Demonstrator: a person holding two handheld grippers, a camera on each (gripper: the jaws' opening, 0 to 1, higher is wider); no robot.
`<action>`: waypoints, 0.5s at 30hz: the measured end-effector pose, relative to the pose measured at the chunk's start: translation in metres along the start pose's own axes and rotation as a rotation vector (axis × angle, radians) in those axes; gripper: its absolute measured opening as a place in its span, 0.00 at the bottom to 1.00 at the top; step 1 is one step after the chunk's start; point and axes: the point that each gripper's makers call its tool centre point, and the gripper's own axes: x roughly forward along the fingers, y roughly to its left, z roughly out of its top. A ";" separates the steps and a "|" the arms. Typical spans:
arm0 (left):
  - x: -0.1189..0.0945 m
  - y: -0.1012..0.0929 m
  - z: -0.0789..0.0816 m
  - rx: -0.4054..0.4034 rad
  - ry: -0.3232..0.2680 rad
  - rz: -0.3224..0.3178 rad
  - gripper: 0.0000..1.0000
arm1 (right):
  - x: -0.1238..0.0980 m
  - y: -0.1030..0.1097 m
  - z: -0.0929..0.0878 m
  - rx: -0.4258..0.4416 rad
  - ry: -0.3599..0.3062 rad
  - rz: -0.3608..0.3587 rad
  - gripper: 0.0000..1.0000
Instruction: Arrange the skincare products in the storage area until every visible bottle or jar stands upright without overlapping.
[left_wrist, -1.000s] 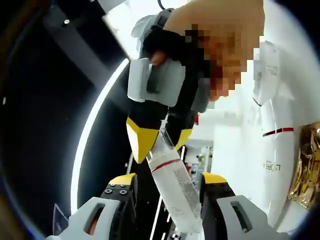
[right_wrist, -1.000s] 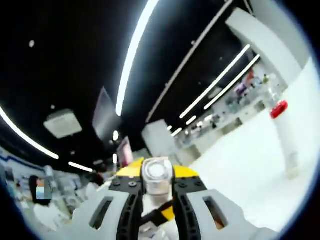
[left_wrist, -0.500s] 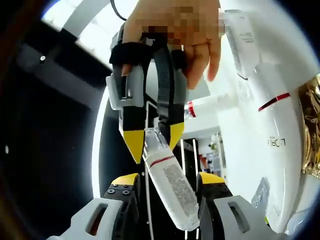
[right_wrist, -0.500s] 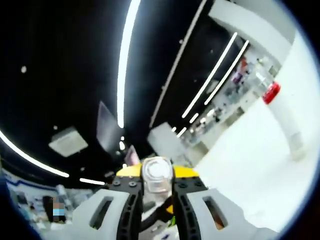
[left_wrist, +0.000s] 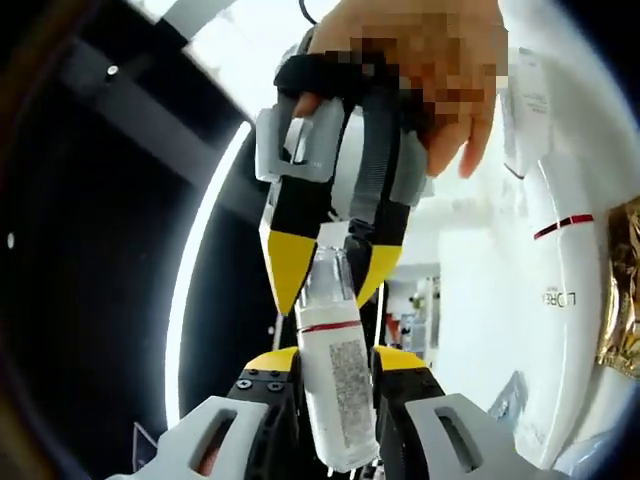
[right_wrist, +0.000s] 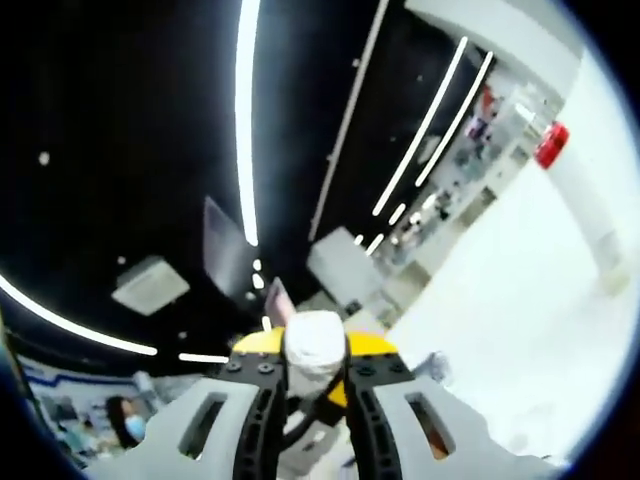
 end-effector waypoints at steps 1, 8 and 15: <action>-0.001 0.000 0.000 -0.016 0.000 -0.003 0.27 | 0.000 0.000 0.001 -0.013 -0.004 0.000 0.20; 0.004 -0.014 -0.007 -0.239 0.024 -0.107 0.25 | 0.005 -0.006 0.001 -0.207 -0.013 -0.023 0.21; 0.006 -0.022 -0.016 -0.600 0.074 -0.213 0.25 | 0.013 0.006 -0.015 -0.432 0.029 -0.009 0.34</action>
